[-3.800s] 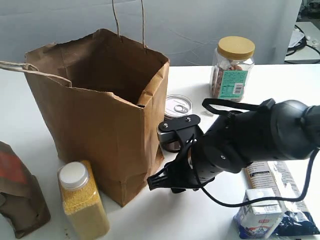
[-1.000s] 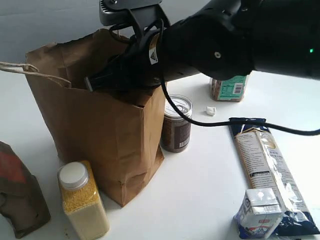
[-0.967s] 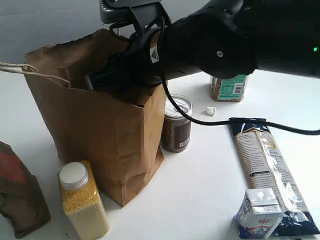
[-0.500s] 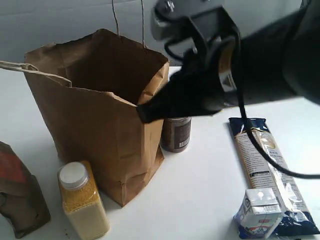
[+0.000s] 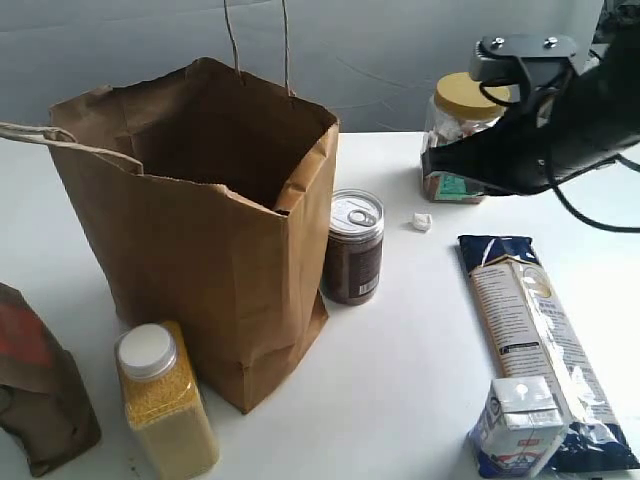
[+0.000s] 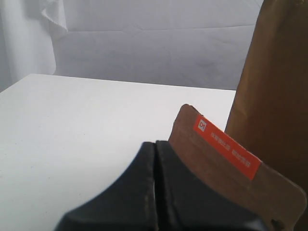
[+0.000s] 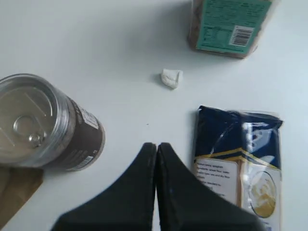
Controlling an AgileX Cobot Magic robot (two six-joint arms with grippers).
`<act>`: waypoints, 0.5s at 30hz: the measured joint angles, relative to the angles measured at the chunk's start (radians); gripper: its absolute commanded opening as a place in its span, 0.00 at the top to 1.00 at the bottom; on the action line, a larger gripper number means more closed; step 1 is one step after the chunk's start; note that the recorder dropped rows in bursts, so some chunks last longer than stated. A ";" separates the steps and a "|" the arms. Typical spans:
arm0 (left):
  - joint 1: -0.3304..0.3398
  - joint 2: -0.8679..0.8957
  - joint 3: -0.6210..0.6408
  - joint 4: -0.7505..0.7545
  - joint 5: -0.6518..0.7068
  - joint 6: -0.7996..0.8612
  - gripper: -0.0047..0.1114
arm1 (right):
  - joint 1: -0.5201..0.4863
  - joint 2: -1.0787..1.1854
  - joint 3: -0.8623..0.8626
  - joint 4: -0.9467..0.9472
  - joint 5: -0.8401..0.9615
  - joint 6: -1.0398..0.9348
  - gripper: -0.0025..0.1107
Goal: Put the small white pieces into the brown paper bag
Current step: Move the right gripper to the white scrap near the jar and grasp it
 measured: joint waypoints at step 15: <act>0.000 0.000 0.000 0.000 0.000 0.000 0.96 | -0.040 0.549 -0.499 0.170 0.184 -0.187 0.60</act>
